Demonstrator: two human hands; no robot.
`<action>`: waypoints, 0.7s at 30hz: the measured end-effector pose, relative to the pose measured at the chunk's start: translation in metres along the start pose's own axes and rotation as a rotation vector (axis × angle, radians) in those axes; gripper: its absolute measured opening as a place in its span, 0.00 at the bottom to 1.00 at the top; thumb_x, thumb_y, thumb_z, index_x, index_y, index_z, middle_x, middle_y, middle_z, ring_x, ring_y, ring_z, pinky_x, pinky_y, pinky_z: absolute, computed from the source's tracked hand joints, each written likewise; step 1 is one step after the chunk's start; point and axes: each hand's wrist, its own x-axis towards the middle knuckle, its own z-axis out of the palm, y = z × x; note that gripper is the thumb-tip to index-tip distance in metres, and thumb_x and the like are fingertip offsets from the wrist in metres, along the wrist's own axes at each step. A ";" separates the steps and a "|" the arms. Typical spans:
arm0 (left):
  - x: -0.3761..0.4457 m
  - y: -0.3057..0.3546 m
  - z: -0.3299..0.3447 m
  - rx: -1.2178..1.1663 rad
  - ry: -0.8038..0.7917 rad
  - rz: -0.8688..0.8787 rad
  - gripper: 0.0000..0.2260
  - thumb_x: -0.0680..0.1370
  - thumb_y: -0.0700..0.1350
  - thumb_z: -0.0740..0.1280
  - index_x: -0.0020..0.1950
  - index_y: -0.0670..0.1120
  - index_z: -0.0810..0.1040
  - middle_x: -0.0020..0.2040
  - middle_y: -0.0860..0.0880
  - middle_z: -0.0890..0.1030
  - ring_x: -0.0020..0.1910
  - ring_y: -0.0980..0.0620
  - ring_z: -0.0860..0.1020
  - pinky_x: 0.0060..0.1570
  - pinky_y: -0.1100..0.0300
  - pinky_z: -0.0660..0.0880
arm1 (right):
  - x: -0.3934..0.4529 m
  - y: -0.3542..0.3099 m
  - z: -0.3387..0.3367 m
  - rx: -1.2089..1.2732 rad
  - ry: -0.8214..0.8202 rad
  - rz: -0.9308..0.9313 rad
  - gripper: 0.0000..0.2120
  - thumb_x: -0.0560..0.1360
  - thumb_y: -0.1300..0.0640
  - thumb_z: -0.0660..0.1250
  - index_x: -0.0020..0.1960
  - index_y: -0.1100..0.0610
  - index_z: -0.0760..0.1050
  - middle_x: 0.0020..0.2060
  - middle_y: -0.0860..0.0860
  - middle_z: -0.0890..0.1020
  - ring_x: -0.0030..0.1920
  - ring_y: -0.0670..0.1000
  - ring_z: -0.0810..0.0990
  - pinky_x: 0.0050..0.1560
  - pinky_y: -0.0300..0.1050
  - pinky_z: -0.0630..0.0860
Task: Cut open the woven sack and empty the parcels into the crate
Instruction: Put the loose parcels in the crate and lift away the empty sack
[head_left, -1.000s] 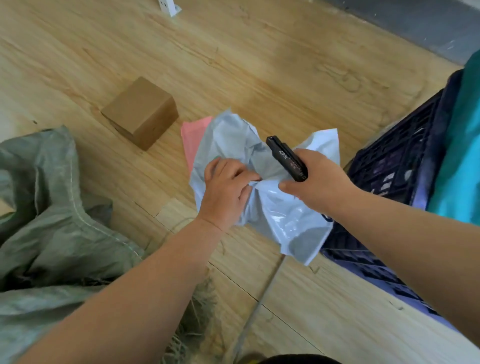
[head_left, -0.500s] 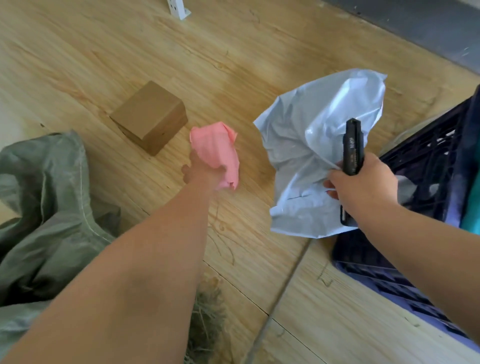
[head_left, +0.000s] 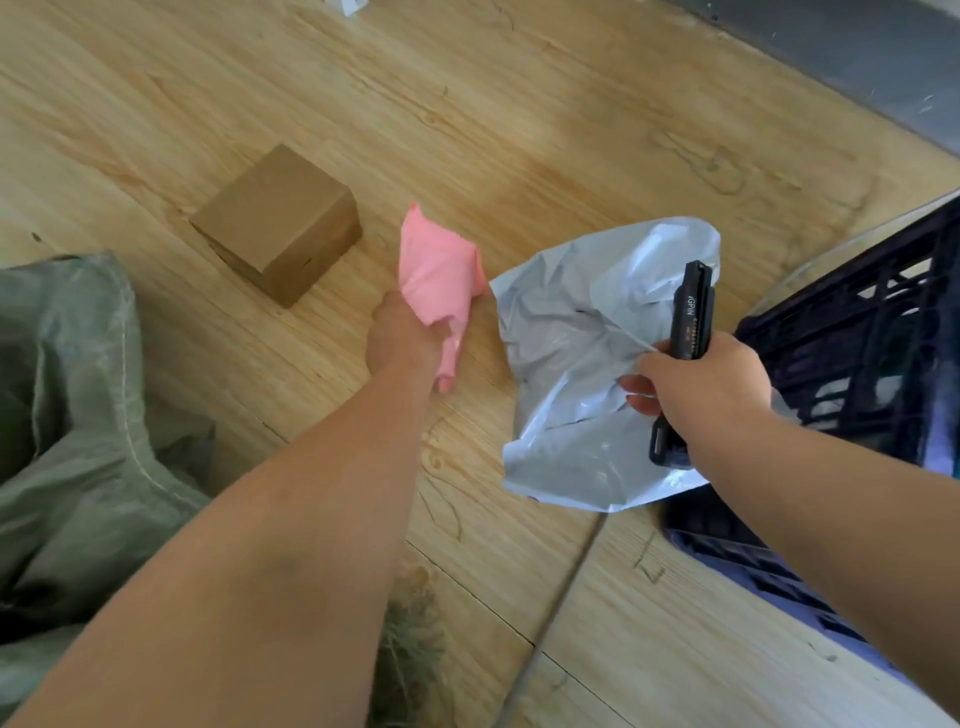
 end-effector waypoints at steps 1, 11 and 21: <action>-0.001 -0.001 -0.007 -0.019 0.078 0.094 0.23 0.72 0.55 0.71 0.60 0.42 0.72 0.57 0.42 0.77 0.55 0.40 0.77 0.50 0.50 0.75 | 0.000 0.000 0.002 0.011 0.002 0.009 0.04 0.72 0.63 0.68 0.45 0.57 0.74 0.32 0.52 0.84 0.29 0.47 0.84 0.33 0.43 0.81; 0.101 -0.006 -0.137 0.191 -0.114 0.058 0.40 0.67 0.67 0.70 0.69 0.41 0.72 0.72 0.40 0.68 0.71 0.41 0.65 0.71 0.45 0.61 | -0.012 -0.003 0.021 0.030 -0.037 0.033 0.04 0.72 0.61 0.68 0.44 0.56 0.74 0.26 0.49 0.83 0.28 0.47 0.84 0.32 0.42 0.80; 0.042 0.018 -0.127 0.310 -0.437 0.075 0.30 0.69 0.62 0.72 0.62 0.43 0.75 0.52 0.43 0.80 0.39 0.46 0.77 0.33 0.58 0.71 | -0.013 -0.005 0.023 0.058 -0.059 0.030 0.04 0.72 0.63 0.67 0.42 0.56 0.74 0.28 0.51 0.82 0.29 0.48 0.84 0.35 0.45 0.83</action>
